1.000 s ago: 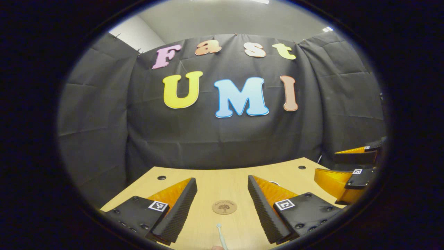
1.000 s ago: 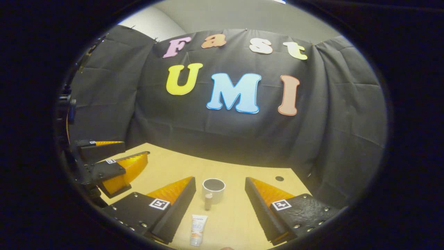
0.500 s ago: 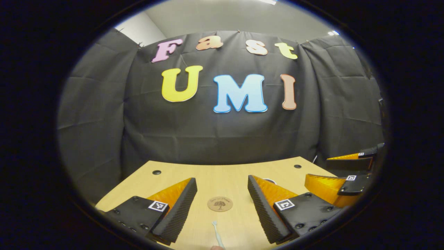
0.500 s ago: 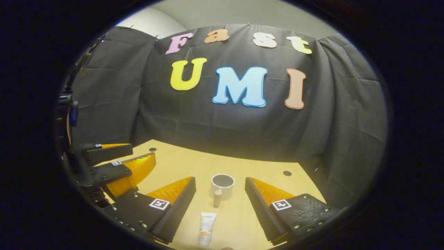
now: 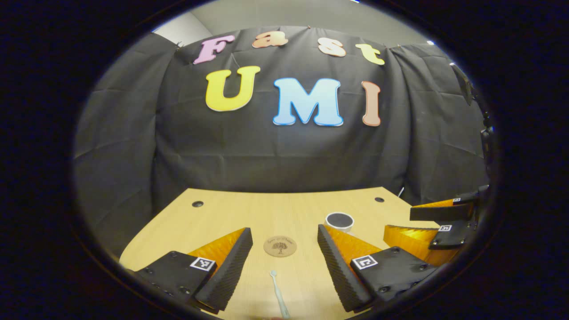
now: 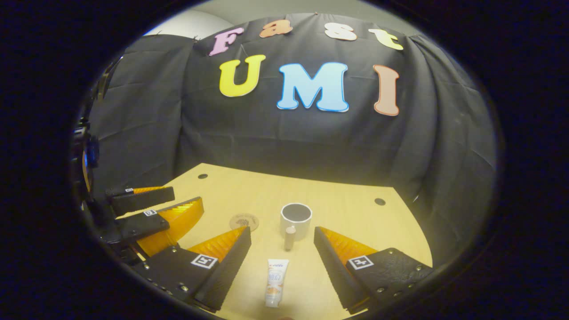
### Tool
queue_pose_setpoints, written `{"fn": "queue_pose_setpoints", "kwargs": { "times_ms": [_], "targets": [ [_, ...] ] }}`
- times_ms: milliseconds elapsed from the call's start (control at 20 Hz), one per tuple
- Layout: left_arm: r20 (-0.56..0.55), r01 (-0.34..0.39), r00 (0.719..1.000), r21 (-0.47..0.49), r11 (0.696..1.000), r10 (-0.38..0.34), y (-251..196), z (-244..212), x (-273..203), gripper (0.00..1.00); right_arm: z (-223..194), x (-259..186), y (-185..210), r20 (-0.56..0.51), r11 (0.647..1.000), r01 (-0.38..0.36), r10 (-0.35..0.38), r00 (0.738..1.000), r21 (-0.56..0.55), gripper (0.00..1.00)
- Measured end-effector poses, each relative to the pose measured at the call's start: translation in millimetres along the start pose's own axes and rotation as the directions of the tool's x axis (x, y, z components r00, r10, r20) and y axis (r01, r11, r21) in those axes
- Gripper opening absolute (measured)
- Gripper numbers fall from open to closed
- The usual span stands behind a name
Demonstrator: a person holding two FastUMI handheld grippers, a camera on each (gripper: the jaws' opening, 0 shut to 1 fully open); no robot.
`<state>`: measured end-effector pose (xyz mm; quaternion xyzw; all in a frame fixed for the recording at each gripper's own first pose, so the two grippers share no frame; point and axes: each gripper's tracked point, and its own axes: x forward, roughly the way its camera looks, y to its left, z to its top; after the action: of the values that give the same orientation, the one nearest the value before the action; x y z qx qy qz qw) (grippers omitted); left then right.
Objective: Put the toothbrush and toothpaste on the desktop into the cup, then pick up the cup and place it on the coaster on the desktop.
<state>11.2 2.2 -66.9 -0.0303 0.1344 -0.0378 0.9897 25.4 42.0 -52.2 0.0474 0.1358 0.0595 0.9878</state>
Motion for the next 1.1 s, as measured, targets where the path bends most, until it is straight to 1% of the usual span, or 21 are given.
{"fn": "queue_pose_setpoints", "kwargs": {
  "times_ms": [150,250,300,350,400,450,550,650,750,800,850,900,1050,1100],
  "targets": [
    [-0.104,0.01,0.995,-0.007,1.0,-0.01,1.6,-25.0,11.6,0.95,-25.0,16.9,2.2,-0.122,0.999,-0.014,0.018,0.992,0.031,0.92],
    [-0.153,-0.009,0.988,-0.037,0.999,0.004,7.3,-37.8,19.6,0.96,-37.6,26.4,-0.4,-0.178,0.999,-0.008,0.015,0.984,0.038,0.92],
    [-0.176,-0.027,0.984,-0.042,0.999,0.019,11.1,-43.5,24.4,0.96,-43.3,30.4,-2.3,-0.203,0.999,-0.002,0.01,0.979,0.042,0.94],
    [-0.201,-0.046,0.979,-0.041,0.998,0.037,14.7,-51.4,29.0,0.96,-49.5,34.0,-4.7,-0.222,0.999,0.003,0.008,0.975,0.048,0.88],
    [-0.229,-0.057,0.972,-0.04,0.998,0.047,17.1,-59.1,33.0,0.96,-52.4,36.9,-4.3,-0.239,0.999,0.005,0.008,0.971,0.054,0.92],
    [-0.259,-0.066,0.964,-0.044,0.997,0.052,17.5,-66.7,36.6,0.96,-56.3,39.2,-3.0,-0.26,0.998,0.004,0.011,0.966,0.059,0.91],
    [-0.331,-0.065,0.943,-0.068,0.996,0.039,17.6,-81.6,42.0,0.96,-66.2,45.5,-0.3,-0.3,0.998,-0.005,0.025,0.953,0.067,0.91],
    [-0.412,-0.075,0.911,-0.088,0.993,0.033,15.6,-102.9,47.6,0.96,-73.0,50.9,2.8,-0.336,0.997,-0.012,0.037,0.941,0.077,0.92],
    [-0.484,-0.086,0.875,-0.103,0.991,0.026,14.1,-122.5,50.3,0.96,-81.9,57.1,4.3,-0.383,0.995,-0.018,0.054,0.922,0.097,0.92],
    [-0.515,-0.089,0.857,-0.111,0.99,0.02,13.8,-129.5,52.8,0.98,-86.6,59.7,5.6,-0.403,0.994,-0.021,0.064,0.913,0.11,0.92],
    [-0.549,-0.094,0.836,-0.121,0.988,0.012,13.0,-139.4,51.2,0.97,-91.0,62.0,6.3,-0.422,0.993,-0.021,0.068,0.904,0.117,0.92],
    [-0.585,-0.096,0.811,-0.13,0.987,0.002,12.7,-148.7,51.0,0.97,-95.3,63.2,5.6,-0.444,0.993,-0.018,0.068,0.894,0.115,0.92],
    [-0.69,-0.113,0.724,-0.144,0.983,-0.018,12.3,-180.6,52.0,0.98,-111.1,66.1,7.3,-0.509,0.994,-0.026,0.079,0.857,0.109,0.92],
    [-0.716,-0.124,0.698,-0.154,0.98,-0.024,13.2,-188.0,53.4,0.96,-115.8,66.7,7.9,-0.529,0.994,-0.029,0.08,0.845,0.105,0.92]
  ]
}}
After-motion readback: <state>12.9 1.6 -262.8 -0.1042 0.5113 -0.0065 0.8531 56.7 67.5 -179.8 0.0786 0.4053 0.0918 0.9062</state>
